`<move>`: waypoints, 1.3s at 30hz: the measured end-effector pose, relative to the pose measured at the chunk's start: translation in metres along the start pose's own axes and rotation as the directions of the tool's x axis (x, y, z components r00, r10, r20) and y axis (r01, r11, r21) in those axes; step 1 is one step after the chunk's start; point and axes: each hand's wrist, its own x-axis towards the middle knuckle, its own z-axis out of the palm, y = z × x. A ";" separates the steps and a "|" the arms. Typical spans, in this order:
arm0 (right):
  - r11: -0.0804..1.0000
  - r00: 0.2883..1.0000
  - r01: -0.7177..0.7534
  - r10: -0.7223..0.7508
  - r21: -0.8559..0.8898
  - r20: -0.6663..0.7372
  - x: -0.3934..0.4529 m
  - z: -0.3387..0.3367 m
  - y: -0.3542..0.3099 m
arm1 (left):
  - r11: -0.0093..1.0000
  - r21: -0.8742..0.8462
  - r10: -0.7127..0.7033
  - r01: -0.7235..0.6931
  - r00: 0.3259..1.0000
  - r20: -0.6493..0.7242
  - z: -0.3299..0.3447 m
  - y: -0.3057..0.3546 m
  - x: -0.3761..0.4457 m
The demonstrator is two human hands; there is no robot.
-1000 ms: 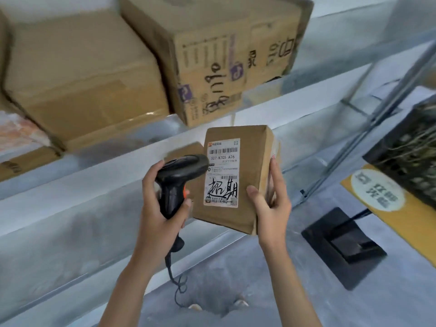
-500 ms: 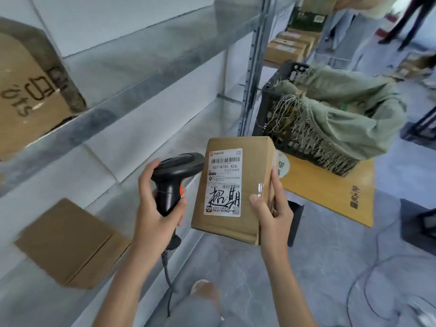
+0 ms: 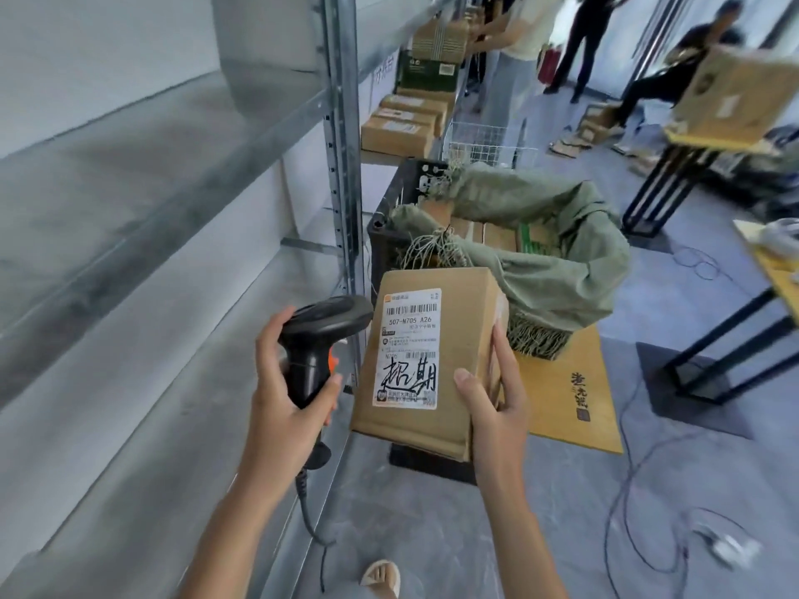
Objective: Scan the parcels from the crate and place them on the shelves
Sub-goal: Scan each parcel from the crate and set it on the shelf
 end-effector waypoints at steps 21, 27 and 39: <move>0.983 0.989 -0.053 0.077 0.175 -0.128 0.190 -0.016 -0.014 | 0.999 -0.009 0.032 -0.031 0.994 0.103 0.110 -0.026 0.216; 0.977 0.990 -0.079 0.099 0.196 -0.096 0.269 -0.016 -0.021 | 0.998 0.019 0.065 -0.067 0.994 0.083 0.150 -0.018 0.278; 0.988 0.987 -0.154 0.152 -0.027 -0.061 0.432 0.021 -0.016 | 0.993 0.078 0.094 -0.093 0.996 -0.011 0.181 -0.034 0.364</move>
